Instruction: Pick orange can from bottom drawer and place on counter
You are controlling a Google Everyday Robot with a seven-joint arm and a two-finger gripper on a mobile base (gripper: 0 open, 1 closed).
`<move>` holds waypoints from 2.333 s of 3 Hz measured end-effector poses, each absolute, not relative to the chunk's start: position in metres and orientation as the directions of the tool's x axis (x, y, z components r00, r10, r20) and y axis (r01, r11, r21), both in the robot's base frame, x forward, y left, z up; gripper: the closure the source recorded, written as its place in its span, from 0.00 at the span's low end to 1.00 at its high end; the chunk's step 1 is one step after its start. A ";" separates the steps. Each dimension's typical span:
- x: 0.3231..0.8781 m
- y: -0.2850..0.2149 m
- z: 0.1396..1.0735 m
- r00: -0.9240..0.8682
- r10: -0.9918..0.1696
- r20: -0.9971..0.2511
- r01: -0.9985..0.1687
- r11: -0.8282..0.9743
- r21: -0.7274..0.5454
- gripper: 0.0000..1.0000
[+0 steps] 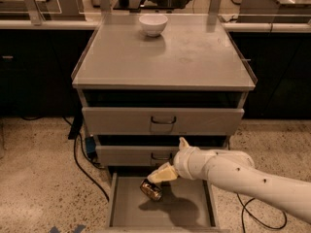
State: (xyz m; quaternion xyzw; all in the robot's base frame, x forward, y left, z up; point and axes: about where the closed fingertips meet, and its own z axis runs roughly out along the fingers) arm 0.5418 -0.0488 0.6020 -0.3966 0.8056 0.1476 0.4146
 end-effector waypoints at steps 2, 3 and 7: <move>0.564 -0.064 0.568 -0.307 -0.483 -0.820 -0.813 0.581 -0.038 0.00; 0.562 -0.062 0.566 -0.307 -0.485 -0.819 -0.815 0.578 -0.037 0.00; 0.533 -0.031 0.438 -0.484 -0.482 -0.730 -0.738 0.673 0.046 0.00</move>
Offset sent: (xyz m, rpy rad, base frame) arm 0.0181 -0.0083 -0.0028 0.0608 -0.0146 0.0297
